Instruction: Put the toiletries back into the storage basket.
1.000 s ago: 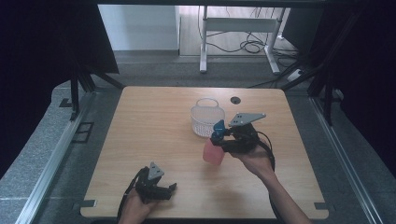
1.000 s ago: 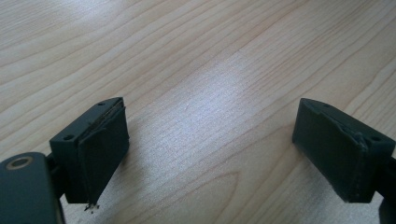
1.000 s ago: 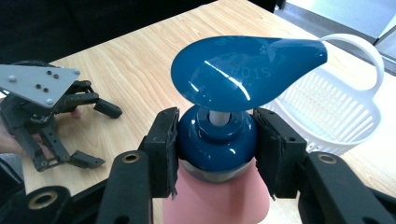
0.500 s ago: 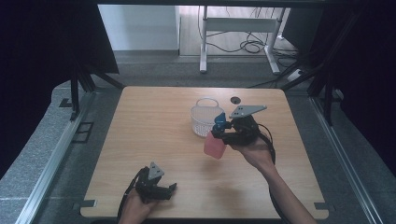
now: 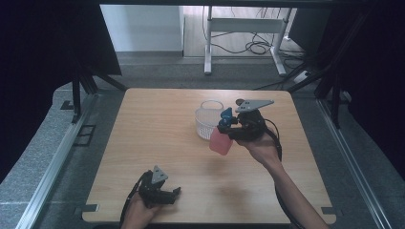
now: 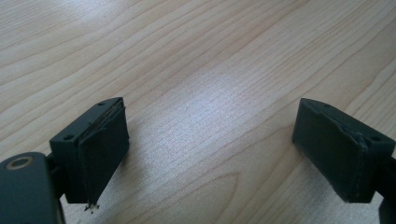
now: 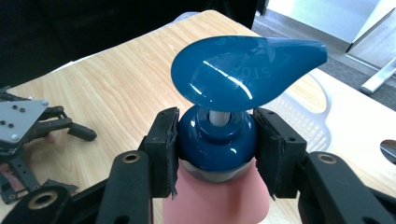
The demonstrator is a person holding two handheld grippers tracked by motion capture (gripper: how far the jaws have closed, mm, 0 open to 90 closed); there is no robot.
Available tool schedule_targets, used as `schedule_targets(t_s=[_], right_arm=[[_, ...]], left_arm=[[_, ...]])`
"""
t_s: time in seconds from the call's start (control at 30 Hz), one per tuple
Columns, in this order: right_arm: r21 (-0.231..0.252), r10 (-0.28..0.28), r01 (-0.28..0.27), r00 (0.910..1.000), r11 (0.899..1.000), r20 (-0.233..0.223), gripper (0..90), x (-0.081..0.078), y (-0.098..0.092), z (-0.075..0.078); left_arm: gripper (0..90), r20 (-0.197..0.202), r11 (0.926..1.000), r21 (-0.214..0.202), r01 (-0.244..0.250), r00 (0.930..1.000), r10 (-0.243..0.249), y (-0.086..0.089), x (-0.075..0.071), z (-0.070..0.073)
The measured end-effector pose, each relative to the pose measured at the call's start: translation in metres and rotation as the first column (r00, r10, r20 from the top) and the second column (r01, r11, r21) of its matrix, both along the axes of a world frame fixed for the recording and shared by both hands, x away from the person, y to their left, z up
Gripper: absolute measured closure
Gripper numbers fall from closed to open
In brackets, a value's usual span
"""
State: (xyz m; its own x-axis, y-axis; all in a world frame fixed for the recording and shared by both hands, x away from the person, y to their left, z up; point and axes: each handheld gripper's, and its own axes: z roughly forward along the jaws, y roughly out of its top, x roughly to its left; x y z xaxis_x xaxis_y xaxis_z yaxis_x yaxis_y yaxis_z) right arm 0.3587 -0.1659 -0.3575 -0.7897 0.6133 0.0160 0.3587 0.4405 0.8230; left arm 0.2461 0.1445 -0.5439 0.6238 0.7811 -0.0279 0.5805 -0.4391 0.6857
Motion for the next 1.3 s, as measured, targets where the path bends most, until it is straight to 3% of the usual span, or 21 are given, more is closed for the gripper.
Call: schedule_targets(t_s=[1.3], right_arm=[[-0.009,-0.091,0.092,0.9951,0.996,0.037,52.6,0.048,0.009,0.029]], left_arm=[[10.2,0.0,1.0,0.001,0.0,1.0,0.0,0.0,0.0,0.0]])
